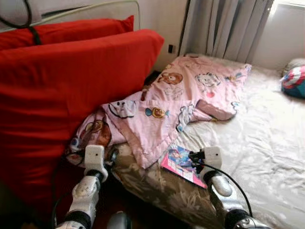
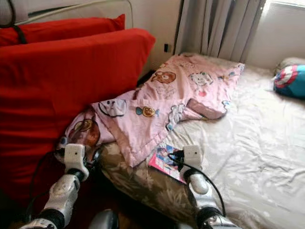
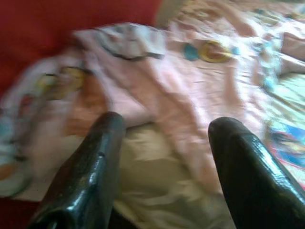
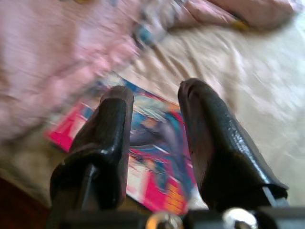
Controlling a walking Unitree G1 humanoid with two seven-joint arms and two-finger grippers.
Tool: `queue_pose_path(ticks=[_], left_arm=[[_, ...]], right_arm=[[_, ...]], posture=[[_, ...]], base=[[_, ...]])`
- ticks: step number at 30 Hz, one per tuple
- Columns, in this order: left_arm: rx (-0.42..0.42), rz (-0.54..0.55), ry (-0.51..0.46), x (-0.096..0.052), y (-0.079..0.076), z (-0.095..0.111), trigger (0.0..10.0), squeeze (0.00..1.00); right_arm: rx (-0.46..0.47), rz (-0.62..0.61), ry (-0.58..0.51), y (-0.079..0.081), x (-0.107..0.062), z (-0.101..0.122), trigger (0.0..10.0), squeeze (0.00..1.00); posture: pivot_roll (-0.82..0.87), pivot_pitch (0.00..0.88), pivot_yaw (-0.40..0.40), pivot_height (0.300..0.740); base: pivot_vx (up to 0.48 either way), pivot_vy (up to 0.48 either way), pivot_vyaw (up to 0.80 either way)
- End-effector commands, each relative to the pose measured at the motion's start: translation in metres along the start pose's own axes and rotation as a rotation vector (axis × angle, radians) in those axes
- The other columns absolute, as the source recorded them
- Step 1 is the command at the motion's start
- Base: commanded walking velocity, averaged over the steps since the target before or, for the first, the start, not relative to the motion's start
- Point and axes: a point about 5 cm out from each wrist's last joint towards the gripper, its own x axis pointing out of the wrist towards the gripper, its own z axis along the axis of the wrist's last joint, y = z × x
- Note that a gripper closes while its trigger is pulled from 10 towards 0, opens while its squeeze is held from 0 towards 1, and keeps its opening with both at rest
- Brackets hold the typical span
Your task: Clean up the room
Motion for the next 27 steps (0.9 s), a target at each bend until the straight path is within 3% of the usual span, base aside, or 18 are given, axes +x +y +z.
queue_pose_path(ticks=[1, 8, 12, 20, 21, 22, 23, 27], left_arm=[[0.001, 0.025, 0.003, 0.000, 0.011, 0.003, 10.0, 0.00], [0.000, 0.028, 0.021, -0.001, 0.012, 0.000, 10.0, 0.00], [-0.046, 0.064, 0.025, 0.000, 0.014, 0.000, 10.0, 0.00], [-0.025, 0.036, 0.030, 0.005, 0.011, 0.003, 10.0, 0.00], [-0.024, 0.032, 0.032, 0.005, 0.010, 0.003, 10.0, 0.00], [-0.024, 0.029, 0.032, 0.005, 0.009, 0.003, 10.0, 0.00], [-0.021, 0.022, 0.030, 0.006, 0.007, 0.003, 10.0, 0.00], [-0.016, 0.010, 0.018, 0.007, 0.004, 0.006, 10.0, 0.00]], right_arm=[[0.011, 0.006, -0.045, 0.005, 0.005, 0.012, 10.0, 0.00], [0.049, -0.015, -0.025, 0.006, 0.007, 0.012, 10.0, 0.00], [0.091, -0.046, 0.020, -0.001, 0.008, 0.010, 10.0, 0.00], [0.194, -0.112, 0.141, -0.014, 0.007, 0.001, 10.0, 0.00], [0.211, -0.106, 0.144, -0.014, 0.008, 0.002, 10.0, 0.62], [0.223, -0.100, 0.145, -0.014, 0.008, 0.003, 10.0, 0.62], [0.222, -0.097, 0.150, -0.015, 0.009, 0.004, 10.0, 1.00], [0.235, -0.112, 0.155, -0.016, 0.010, 0.005, 10.0, 1.00]], posture=[[0.03, 0.000, -0.059, 0.622], [0.03, 0.000, -0.055, 0.622], [0.03, 0.000, -0.056, 0.622], [0.01, 0.000, -0.040, 0.622], [0.01, 0.000, -0.040, 0.622], [0.01, 0.000, -0.040, 0.622], [0.01, 0.000, -0.041, 0.622], [0.01, 0.000, -0.045, 0.622]], base=[[0.352, 0.000, 0.00], [0.314, 0.000, 0.00], [0.000, 0.000, 0.00], [0.000, 0.000, 0.00], [0.000, 0.000, 0.00], [0.000, 0.000, 0.00], [0.000, 0.000, 0.00], [0.000, 0.000, 0.00]])
